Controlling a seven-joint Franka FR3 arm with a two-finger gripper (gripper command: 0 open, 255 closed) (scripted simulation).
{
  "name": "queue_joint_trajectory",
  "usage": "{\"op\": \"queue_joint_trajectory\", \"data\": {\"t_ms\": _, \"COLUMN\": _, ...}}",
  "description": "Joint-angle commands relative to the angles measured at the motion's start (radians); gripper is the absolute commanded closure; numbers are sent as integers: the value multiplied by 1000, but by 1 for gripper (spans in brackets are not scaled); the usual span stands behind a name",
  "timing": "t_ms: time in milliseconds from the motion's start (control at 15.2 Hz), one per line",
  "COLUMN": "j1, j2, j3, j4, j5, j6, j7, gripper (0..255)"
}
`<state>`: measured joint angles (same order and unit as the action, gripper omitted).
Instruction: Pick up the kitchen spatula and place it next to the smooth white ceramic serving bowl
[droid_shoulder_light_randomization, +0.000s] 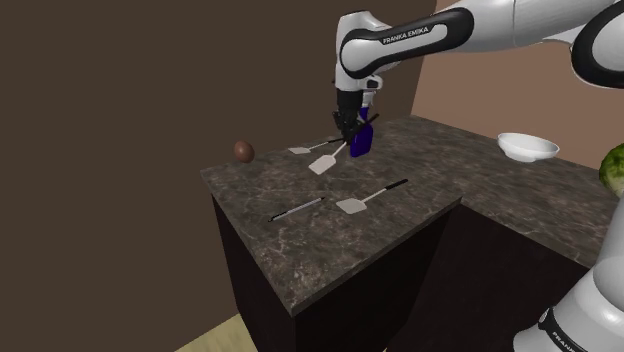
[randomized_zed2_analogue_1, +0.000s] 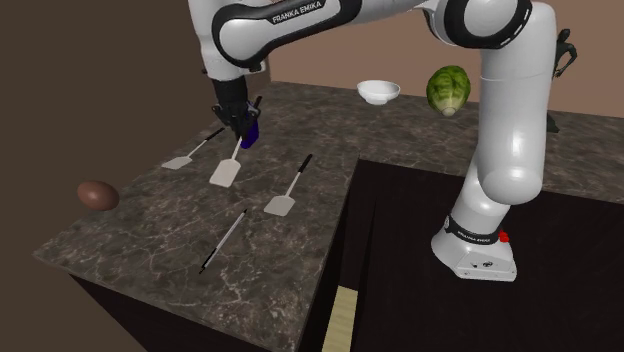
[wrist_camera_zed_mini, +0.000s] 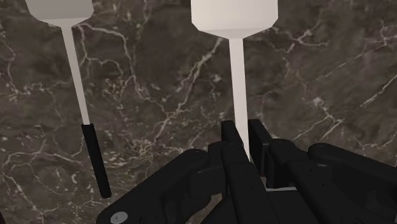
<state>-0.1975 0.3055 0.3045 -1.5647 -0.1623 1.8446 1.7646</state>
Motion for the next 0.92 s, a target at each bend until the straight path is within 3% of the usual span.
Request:
{"op": "queue_joint_trajectory", "data": {"t_ms": 0, "j1": 1, "j2": 0, "j3": 1, "j4": 29, "j5": 1, "j6": -29, "j7": -3, "gripper": 255}}
{"op": "queue_joint_trajectory", "data": {"t_ms": 264, "j1": 4, "j2": -2, "j3": 2, "j4": 80, "j5": 3, "j6": -82, "j7": -8, "gripper": 255}}
{"op": "queue_joint_trajectory", "data": {"t_ms": 858, "j1": -137, "j2": -115, "j3": -65, "j4": -71, "j5": 47, "j6": -21, "j7": -210, "gripper": 255}}
